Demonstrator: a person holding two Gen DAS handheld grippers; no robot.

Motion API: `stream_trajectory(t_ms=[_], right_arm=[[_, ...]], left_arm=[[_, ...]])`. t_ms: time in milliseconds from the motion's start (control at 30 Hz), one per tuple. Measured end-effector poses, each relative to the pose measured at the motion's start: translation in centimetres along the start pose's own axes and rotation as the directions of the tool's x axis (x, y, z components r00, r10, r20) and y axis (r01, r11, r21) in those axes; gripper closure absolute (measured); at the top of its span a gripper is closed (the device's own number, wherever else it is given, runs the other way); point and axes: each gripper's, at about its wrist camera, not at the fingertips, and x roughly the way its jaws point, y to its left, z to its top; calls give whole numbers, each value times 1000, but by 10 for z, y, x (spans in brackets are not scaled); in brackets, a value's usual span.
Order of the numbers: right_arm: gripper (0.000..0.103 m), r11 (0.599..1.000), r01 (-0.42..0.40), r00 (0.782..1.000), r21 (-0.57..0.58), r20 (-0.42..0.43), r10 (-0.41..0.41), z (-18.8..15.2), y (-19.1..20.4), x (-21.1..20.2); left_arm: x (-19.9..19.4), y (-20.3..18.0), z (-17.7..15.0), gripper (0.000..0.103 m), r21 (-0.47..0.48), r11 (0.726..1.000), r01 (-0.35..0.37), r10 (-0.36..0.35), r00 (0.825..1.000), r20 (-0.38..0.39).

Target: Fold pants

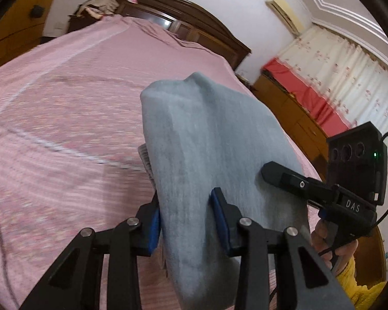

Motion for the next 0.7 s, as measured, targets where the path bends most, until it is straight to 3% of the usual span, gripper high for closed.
stream_trajectory(t_ms=[167, 333, 567, 700], right_arm=[[78, 999, 41, 999, 24, 1, -41, 4, -41, -26], [78, 994, 93, 995, 50, -24, -92, 7, -76, -25], [74, 976, 206, 975, 63, -92, -200, 2, -118, -3], [67, 962, 260, 962, 83, -113, -251, -8, -134, 6]], left_arm=[[43, -35, 2, 66, 43, 999, 15, -14, 999, -35], [83, -56, 0, 66, 85, 996, 0, 7, 997, -78], [138, -52, 3, 65, 101, 995, -25, 40, 988, -147], [143, -47, -4, 57, 113, 993, -35, 52, 986, -159]])
